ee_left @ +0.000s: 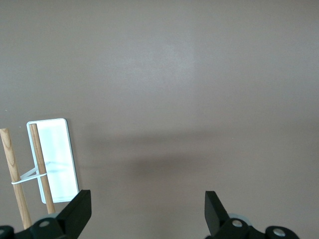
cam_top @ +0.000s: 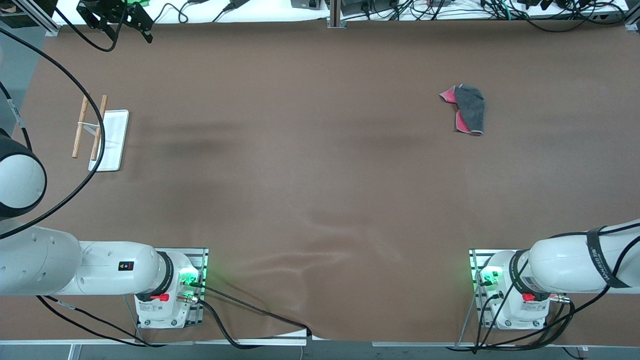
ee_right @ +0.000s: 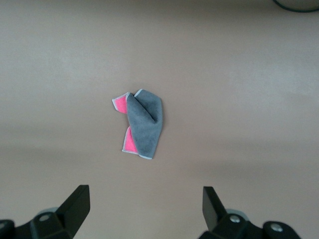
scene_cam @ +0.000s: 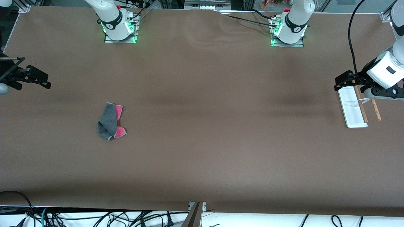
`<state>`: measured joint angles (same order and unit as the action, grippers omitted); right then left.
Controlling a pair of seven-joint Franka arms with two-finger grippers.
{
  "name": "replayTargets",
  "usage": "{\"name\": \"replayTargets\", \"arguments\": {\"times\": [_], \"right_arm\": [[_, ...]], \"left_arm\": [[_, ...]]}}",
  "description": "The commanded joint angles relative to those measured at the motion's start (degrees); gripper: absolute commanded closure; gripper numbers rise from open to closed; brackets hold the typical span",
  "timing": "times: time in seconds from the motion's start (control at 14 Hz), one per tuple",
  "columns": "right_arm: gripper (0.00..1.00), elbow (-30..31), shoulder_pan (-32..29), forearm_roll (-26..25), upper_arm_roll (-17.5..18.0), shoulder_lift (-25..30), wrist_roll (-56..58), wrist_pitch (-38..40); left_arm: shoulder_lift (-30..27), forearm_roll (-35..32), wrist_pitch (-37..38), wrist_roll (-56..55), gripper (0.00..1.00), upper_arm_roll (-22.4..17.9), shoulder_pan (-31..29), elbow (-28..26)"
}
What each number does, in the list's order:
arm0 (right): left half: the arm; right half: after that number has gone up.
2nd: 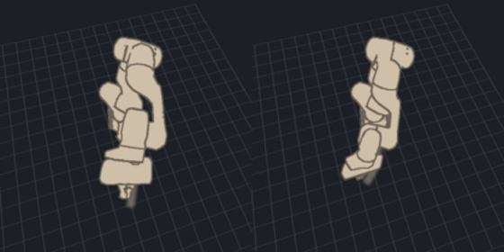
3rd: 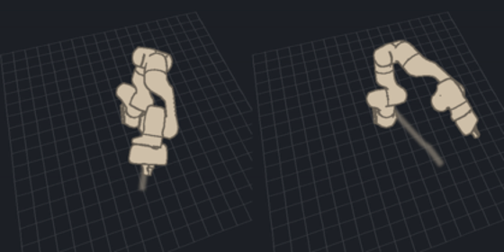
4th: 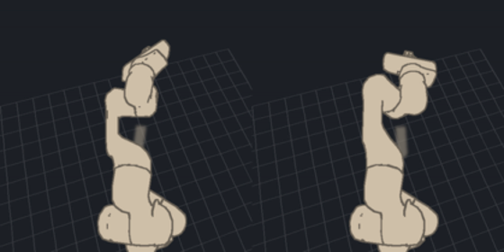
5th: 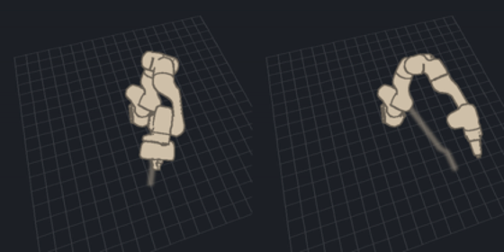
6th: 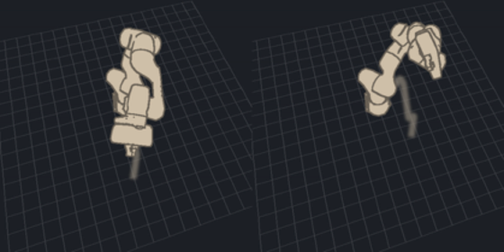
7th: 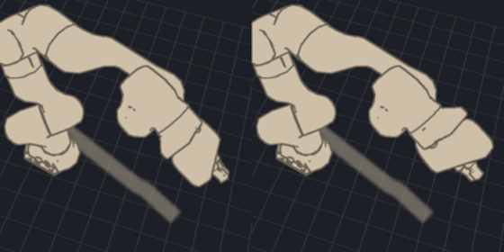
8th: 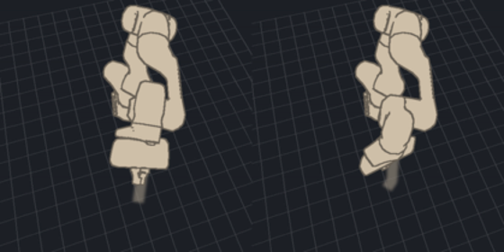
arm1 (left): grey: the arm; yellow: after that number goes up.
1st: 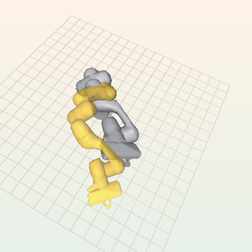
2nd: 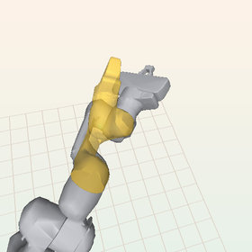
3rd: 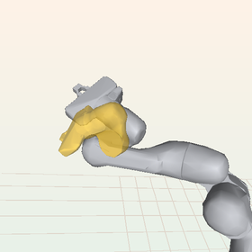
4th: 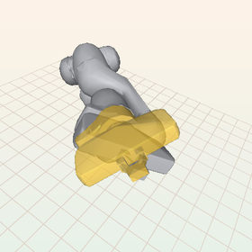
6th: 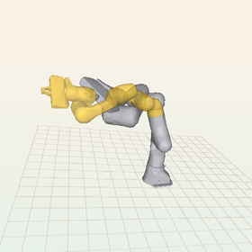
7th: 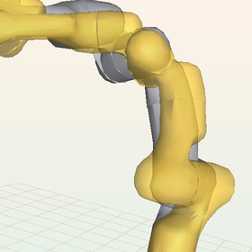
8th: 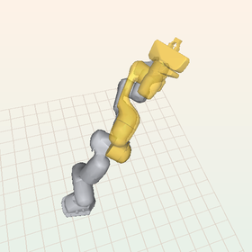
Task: Pass towel and hang on rack
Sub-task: 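Move the right gripper toward the grey-pink towel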
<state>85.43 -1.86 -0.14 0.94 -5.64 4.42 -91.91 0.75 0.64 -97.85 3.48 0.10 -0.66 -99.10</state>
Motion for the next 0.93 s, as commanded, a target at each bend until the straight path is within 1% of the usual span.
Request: {"name": "replayTargets", "arguments": {"times": [0.0,0.43,0.64,0.86], "right_arm": [[0.00,-0.79,-0.08,0.76,0.11,-0.25,-0.20,0.06],[0.00,-0.52,0.10,1.46,0.29,-3.05,-0.11,-2.39],[0.00,-0.61,2.12,3.65,0.38,-7.79,-0.11,-4.58],[0.00,-0.70,4.40,4.01,0.29,-12.80,-0.29,-8.19]], "left_arm": [[0.83,1.38,0.29,1.09,0.00,0.16,-0.48,1.63],[0.83,1.38,0.29,1.09,0.00,0.16,-0.48,1.63],[0.83,1.38,0.29,1.09,0.00,0.16,-0.48,1.54],[0.83,1.38,0.29,1.09,0.00,0.16,-0.48,1.54]]}}
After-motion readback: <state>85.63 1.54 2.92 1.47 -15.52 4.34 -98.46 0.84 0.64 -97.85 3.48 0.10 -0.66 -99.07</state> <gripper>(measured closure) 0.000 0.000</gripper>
